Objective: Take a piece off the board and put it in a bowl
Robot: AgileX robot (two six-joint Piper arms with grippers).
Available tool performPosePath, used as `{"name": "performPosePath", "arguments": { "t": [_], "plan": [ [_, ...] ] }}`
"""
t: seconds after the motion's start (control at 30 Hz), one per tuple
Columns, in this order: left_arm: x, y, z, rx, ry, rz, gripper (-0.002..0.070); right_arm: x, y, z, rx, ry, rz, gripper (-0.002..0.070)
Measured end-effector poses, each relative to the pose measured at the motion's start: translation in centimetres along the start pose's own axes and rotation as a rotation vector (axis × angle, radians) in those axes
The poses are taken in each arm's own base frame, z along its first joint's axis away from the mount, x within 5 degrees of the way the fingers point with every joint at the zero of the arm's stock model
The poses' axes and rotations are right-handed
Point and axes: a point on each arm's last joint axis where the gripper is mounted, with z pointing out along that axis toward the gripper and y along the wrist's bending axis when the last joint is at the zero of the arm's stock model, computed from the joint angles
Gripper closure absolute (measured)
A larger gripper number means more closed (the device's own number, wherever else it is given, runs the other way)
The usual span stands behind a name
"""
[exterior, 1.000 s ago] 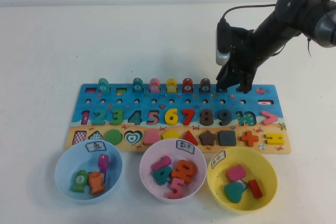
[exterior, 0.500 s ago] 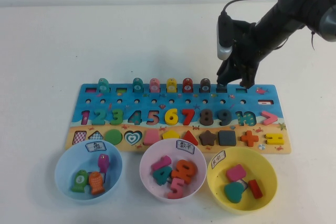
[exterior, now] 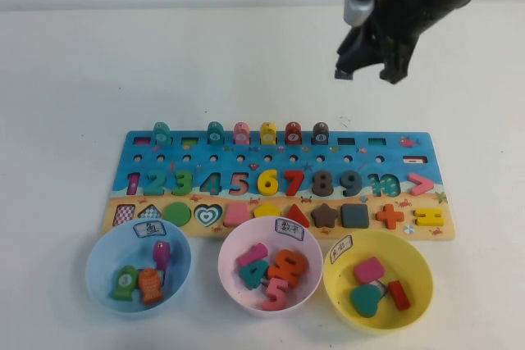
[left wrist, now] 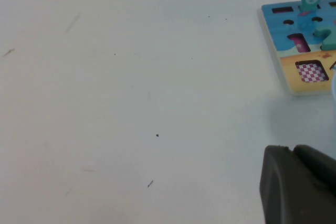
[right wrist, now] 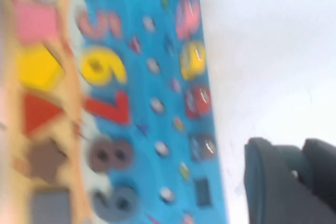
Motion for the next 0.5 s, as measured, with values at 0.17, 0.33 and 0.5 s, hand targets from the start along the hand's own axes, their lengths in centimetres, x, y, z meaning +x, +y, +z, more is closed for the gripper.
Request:
{"name": "performPosePath", "arguments": {
  "t": [0.17,0.33,0.5],
  "plan": [
    [0.0,0.0,0.0,0.0,0.0,0.0,0.068,-3.4,4.0,0.1,-0.058,0.023,-0.026,0.0583],
    [0.0,0.0,0.0,0.0,0.0,0.0,0.0679,-5.4,9.9,4.7,-0.258,0.067,-0.117,0.0584],
    [0.0,0.0,0.0,0.0,0.0,0.0,0.068,-9.2,14.6,6.6,-0.387,-0.056,-0.267,0.0584]
  ]
}}
